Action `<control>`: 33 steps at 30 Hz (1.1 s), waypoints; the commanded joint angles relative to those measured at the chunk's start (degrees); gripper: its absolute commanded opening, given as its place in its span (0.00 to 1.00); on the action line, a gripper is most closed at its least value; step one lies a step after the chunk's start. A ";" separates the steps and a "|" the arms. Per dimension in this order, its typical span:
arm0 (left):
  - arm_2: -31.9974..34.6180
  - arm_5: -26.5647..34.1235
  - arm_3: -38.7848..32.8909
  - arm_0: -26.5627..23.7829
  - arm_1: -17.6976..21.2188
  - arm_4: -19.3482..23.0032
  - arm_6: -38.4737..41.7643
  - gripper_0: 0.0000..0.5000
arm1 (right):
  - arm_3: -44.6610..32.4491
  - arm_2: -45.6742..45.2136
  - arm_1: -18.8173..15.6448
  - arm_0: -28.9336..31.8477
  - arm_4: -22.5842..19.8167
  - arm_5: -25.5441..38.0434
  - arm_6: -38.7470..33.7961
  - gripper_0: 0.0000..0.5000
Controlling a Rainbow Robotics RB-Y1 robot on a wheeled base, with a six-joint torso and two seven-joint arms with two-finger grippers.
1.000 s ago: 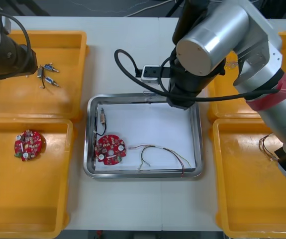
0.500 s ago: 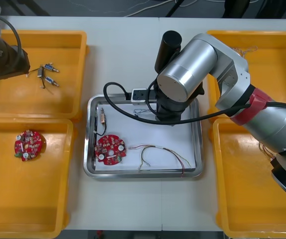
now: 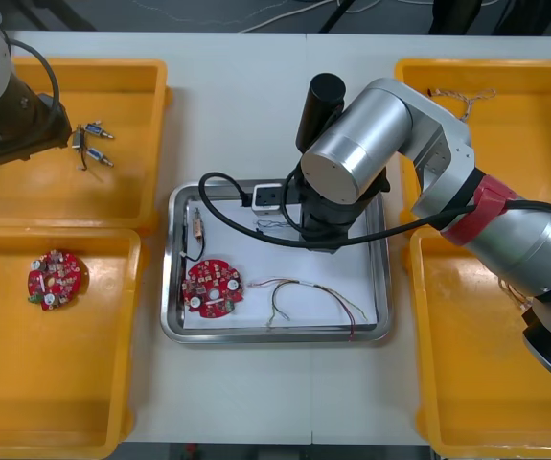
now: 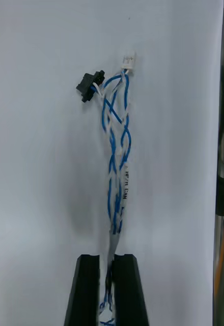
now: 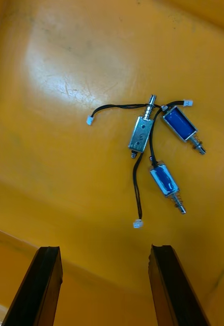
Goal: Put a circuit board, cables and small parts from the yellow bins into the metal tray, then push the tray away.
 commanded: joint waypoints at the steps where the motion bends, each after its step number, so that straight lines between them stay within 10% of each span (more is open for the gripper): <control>1: 2.10 -1.00 1.92 -4.21 -2.69 -2.51 8.26 1.00 | -0.55 0.76 -0.76 -0.81 -0.19 0.66 1.25 1.00; 22: 4.56 -10.49 14.48 -10.01 -8.85 -8.31 8.70 1.00 | -6.79 -8.64 -1.73 -0.81 -1.50 10.15 -1.12 1.00; 33: 6.14 -12.60 18.53 -10.01 -11.22 -9.37 8.96 1.00 | -12.32 -15.06 -1.82 -0.81 -2.21 17.97 -21.07 1.00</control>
